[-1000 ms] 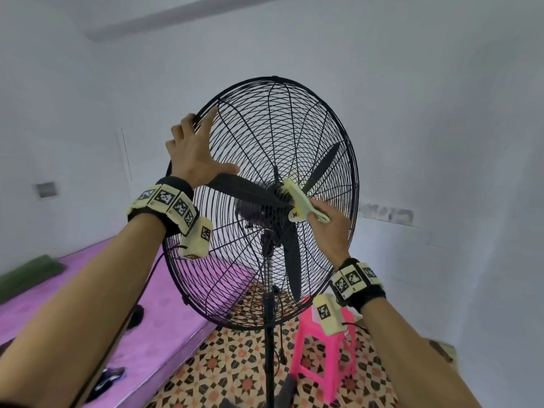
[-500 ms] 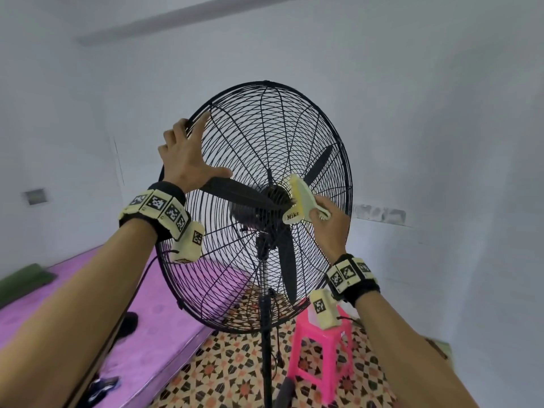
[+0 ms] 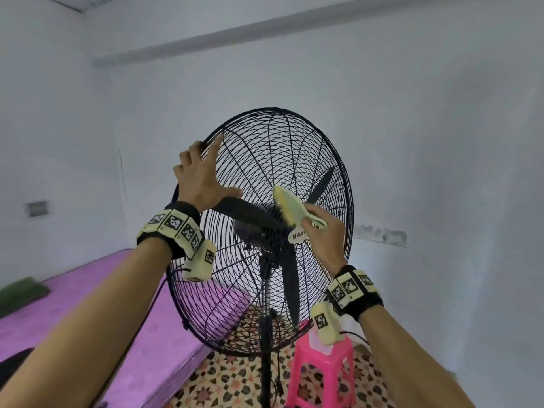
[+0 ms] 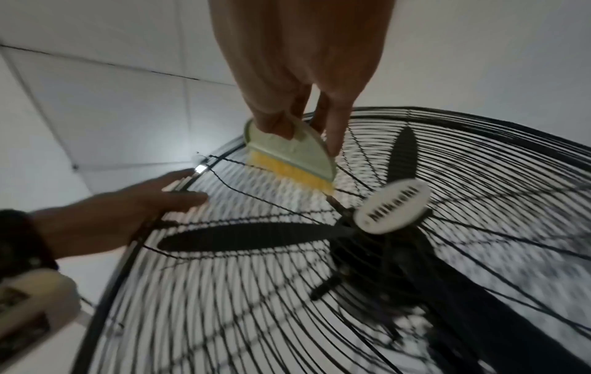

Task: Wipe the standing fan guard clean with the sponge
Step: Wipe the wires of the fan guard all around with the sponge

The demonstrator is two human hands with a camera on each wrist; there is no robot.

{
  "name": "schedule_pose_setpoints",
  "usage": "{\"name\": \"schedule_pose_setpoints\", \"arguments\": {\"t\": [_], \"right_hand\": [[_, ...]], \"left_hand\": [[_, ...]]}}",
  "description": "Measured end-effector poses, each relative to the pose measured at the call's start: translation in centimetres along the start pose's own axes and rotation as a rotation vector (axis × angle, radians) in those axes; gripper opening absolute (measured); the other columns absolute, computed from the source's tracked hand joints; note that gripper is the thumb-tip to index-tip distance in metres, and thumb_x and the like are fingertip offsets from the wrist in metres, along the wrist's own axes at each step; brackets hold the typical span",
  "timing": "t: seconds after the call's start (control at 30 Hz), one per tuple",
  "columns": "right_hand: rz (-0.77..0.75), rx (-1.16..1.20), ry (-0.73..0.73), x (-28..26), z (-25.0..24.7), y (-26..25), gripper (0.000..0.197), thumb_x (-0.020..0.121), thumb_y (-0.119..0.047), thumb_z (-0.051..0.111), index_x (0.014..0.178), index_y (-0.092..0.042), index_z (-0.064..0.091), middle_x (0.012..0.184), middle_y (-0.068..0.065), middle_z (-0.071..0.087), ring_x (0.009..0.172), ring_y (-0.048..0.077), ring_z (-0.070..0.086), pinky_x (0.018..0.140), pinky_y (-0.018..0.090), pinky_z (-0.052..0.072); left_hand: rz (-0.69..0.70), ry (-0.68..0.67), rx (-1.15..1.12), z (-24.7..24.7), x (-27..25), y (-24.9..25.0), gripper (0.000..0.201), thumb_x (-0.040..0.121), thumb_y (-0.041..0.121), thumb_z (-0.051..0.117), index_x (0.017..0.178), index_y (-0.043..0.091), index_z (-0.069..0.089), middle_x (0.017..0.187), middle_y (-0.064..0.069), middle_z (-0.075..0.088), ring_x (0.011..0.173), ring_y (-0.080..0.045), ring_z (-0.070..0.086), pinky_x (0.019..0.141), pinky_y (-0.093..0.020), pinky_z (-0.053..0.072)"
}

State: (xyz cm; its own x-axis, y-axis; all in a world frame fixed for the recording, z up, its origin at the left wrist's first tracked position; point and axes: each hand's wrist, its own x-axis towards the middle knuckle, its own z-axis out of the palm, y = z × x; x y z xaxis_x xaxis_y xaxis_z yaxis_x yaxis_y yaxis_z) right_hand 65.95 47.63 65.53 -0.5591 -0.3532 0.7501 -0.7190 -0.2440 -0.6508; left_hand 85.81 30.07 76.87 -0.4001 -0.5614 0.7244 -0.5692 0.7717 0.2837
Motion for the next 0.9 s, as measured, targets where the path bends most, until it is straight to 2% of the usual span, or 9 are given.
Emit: {"name": "schedule_pose_setpoints", "arguments": {"t": [0.13,0.27,0.37,0.5,0.53,0.63,0.73,0.8,0.9], "right_hand": [[-0.082,0.024,0.006,1.5,0.2,-0.7,0.031,0.089,-0.002,0.072,0.119,-0.012,0.073,0.101,-0.010,0.070,0.086,-0.009,0.066,0.062,0.018,0.058],[-0.063,-0.075,-0.004,-1.8,-0.4,4.0,0.031,0.089,-0.002,0.073,0.117,-0.012,0.072,0.101,0.001,0.072,0.078,0.006,0.068,0.055,0.015,0.053],[-0.020,-0.082,0.035,-2.7,-0.5,4.1,0.032,0.087,0.000,0.074,0.117,-0.010,0.072,0.097,-0.003,0.071,0.085,0.018,0.072,0.058,0.012,0.053],[-0.051,0.017,0.043,0.4,0.4,-0.9,0.033,0.089,-0.001,0.071,0.121,-0.010,0.070,0.101,-0.017,0.066,0.089,-0.010,0.066,0.065,0.012,0.056],[-0.090,0.016,0.030,1.1,0.6,-1.8,0.032,0.090,-0.002,0.071,0.121,-0.010,0.071,0.102,-0.015,0.067,0.088,-0.011,0.066,0.064,0.013,0.056],[-0.165,-0.092,-0.015,0.9,0.9,-0.5,0.027,0.090,-0.007,0.074,0.116,-0.013,0.074,0.094,-0.009,0.072,0.077,0.003,0.069,0.055,0.013,0.052],[-0.055,-0.200,0.023,-1.8,0.1,2.9,0.025,0.089,-0.009,0.076,0.114,-0.009,0.074,0.095,0.002,0.074,0.079,0.015,0.071,0.054,0.008,0.049],[-0.043,-0.203,0.049,-2.3,-0.3,2.8,0.026,0.089,-0.009,0.076,0.115,-0.007,0.074,0.099,0.006,0.076,0.080,0.014,0.071,0.054,0.009,0.050],[-0.129,-0.122,0.077,-0.3,0.2,-0.2,0.027,0.090,-0.009,0.074,0.117,-0.010,0.073,0.099,-0.004,0.074,0.078,0.005,0.070,0.057,0.012,0.054]], "left_hand": [[0.007,0.008,-0.004,0.2,0.0,-0.3,0.131,0.063,0.057,0.093,0.165,0.034,0.014,0.159,-0.019,0.024,0.143,-0.042,0.025,0.113,-0.059,0.027],[0.016,0.011,-0.019,0.4,-0.3,-0.2,0.132,0.063,0.057,0.093,0.165,0.035,0.014,0.160,-0.019,0.024,0.144,-0.041,0.024,0.113,-0.059,0.027],[0.009,0.004,-0.019,0.2,-0.3,-0.1,0.131,0.063,0.058,0.093,0.165,0.035,0.013,0.160,-0.019,0.023,0.144,-0.041,0.023,0.113,-0.059,0.026],[0.014,0.004,-0.026,0.2,-0.2,0.2,0.131,0.063,0.057,0.093,0.165,0.035,0.014,0.161,-0.019,0.022,0.145,-0.041,0.022,0.113,-0.059,0.026],[0.014,0.006,-0.030,0.3,-0.3,0.2,0.130,0.063,0.057,0.093,0.165,0.034,0.015,0.161,-0.019,0.022,0.145,-0.041,0.023,0.113,-0.058,0.026],[0.018,0.008,-0.022,0.2,-0.5,0.1,0.130,0.064,0.056,0.093,0.165,0.033,0.015,0.160,-0.018,0.022,0.145,-0.040,0.023,0.113,-0.058,0.026],[0.015,0.005,-0.017,0.0,-0.5,0.0,0.130,0.064,0.056,0.093,0.165,0.032,0.014,0.161,-0.019,0.022,0.145,-0.041,0.023,0.113,-0.057,0.026],[0.015,0.005,-0.022,-0.1,-0.6,0.1,0.130,0.065,0.056,0.093,0.165,0.032,0.014,0.161,-0.019,0.021,0.145,-0.041,0.022,0.113,-0.057,0.026],[0.024,0.002,-0.015,0.1,-0.5,0.4,0.130,0.065,0.056,0.093,0.165,0.033,0.014,0.161,-0.018,0.022,0.144,-0.041,0.024,0.113,-0.057,0.026]]}}
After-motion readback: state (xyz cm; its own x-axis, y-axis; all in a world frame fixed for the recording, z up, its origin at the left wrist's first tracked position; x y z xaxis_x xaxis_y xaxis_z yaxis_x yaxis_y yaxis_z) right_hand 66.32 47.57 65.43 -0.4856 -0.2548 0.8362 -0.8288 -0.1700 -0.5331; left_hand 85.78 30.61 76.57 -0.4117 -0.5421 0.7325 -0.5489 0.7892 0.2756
